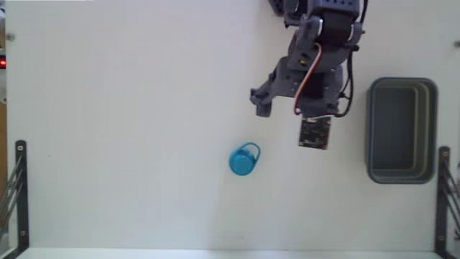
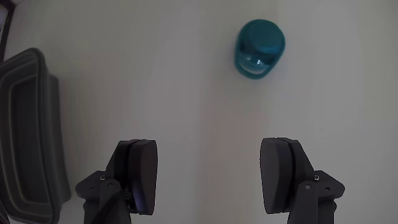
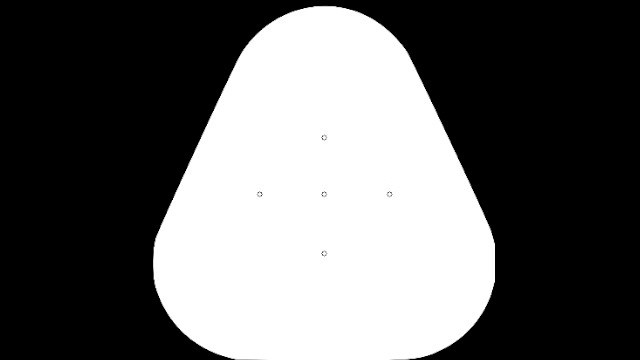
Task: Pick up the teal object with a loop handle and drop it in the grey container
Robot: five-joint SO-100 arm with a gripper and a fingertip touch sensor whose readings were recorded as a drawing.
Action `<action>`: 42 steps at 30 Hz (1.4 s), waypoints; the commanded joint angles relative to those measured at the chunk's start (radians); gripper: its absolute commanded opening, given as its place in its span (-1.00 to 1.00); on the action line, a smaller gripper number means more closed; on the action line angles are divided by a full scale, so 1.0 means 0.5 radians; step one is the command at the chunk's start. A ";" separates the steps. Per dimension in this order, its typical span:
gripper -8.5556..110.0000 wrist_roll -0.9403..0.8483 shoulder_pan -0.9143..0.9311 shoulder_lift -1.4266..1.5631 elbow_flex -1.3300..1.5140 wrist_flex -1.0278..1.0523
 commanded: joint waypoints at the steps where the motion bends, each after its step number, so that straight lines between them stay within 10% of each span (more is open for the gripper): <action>1: 1.00 0.009 0.126 0.089 0.010 0.032; 42: 1.00 0.009 0.241 0.089 0.010 0.032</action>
